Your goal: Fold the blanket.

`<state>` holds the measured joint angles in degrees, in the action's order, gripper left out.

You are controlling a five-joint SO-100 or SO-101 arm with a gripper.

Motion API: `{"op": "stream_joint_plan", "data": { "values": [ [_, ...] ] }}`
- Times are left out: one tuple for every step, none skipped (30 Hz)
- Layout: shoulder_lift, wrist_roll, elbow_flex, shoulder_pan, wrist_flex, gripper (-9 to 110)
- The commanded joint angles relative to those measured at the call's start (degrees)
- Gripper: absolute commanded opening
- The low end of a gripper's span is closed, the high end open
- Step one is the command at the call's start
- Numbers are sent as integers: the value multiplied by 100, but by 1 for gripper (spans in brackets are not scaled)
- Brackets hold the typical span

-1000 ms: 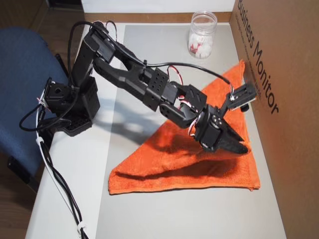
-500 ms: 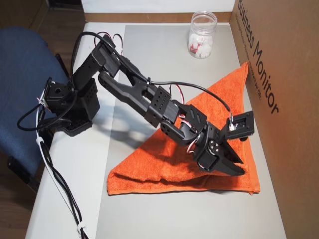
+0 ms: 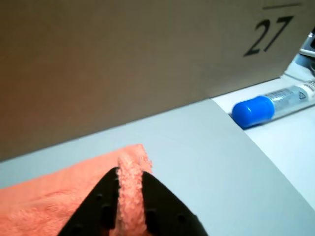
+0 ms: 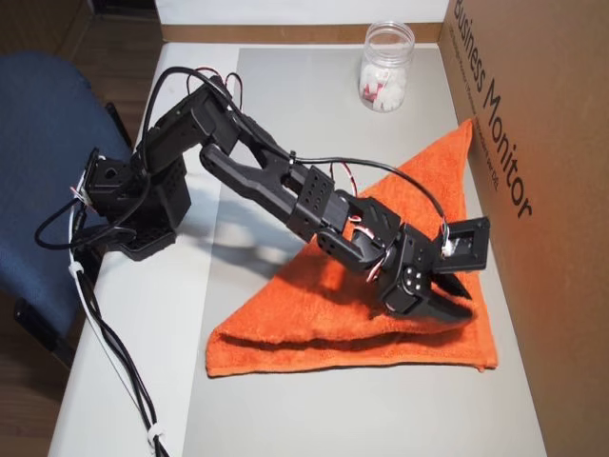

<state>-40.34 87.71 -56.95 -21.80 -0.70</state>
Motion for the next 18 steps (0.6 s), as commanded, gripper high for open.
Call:
{"op": "stream_joint_plan", "data": {
  "values": [
    [53, 264, 422, 123, -123, 0],
    [123, 352, 554, 158, -123, 0],
    [202, 431, 668, 167, -123, 0],
    [264, 466, 782, 167, -123, 0],
    [316, 483, 870, 167, -114, 0],
    [343, 492, 958, 167, -70, 0],
    [369, 492, 1002, 141, -44, 0],
    [378, 475, 993, 105, -44, 0],
    [396, 439, 967, 70, -44, 0],
    [404, 431, 940, 35, -35, 0],
    [422, 431, 932, -35, -35, 0],
    [431, 431, 923, -88, -26, 0],
    [431, 413, 923, -132, -26, 0],
    [439, 413, 923, -149, -26, 0],
    [439, 413, 923, -158, -26, 2],
    [439, 431, 923, -176, -26, 3],
    [439, 475, 914, -193, -26, 6],
    [439, 483, 914, -193, -26, 9]
  ]
}}
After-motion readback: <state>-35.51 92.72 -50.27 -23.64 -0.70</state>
